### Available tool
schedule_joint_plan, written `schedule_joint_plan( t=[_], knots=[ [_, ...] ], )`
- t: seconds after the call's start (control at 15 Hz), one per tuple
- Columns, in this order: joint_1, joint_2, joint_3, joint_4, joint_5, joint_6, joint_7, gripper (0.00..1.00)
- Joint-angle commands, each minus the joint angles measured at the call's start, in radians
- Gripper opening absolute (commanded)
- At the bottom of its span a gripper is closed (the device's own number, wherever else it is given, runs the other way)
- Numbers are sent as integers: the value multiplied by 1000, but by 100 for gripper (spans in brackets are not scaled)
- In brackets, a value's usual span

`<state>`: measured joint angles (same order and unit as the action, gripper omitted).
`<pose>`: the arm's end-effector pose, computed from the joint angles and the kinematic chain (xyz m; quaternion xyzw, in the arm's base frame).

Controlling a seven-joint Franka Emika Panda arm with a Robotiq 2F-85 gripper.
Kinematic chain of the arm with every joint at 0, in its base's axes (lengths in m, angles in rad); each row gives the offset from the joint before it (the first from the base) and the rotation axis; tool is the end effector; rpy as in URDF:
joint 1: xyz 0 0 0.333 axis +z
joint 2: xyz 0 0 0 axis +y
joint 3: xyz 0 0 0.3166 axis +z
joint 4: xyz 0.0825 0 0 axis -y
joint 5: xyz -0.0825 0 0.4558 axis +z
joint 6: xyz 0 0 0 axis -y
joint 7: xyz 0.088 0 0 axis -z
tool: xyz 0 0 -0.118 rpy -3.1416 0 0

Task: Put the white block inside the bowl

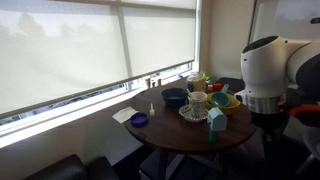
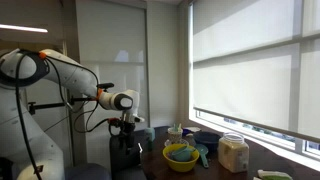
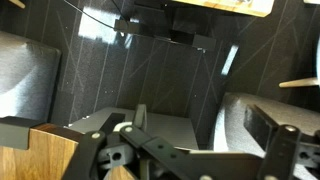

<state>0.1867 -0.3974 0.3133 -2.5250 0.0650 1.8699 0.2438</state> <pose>0.3873 0.2077 0.3412 0.9858 0.0934 -0.1168 0.0758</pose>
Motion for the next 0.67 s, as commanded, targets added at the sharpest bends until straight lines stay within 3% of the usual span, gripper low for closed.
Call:
schedule_joint_plan(
  t=[0.0,0.4,0.6],
  knots=[
    [15,2,-14,2,-5,-2,5,100],
    [15,2,-14,2,-5,-2,5,100],
    [-22,-72,-16,13,-67,4,112,100]
  ],
)
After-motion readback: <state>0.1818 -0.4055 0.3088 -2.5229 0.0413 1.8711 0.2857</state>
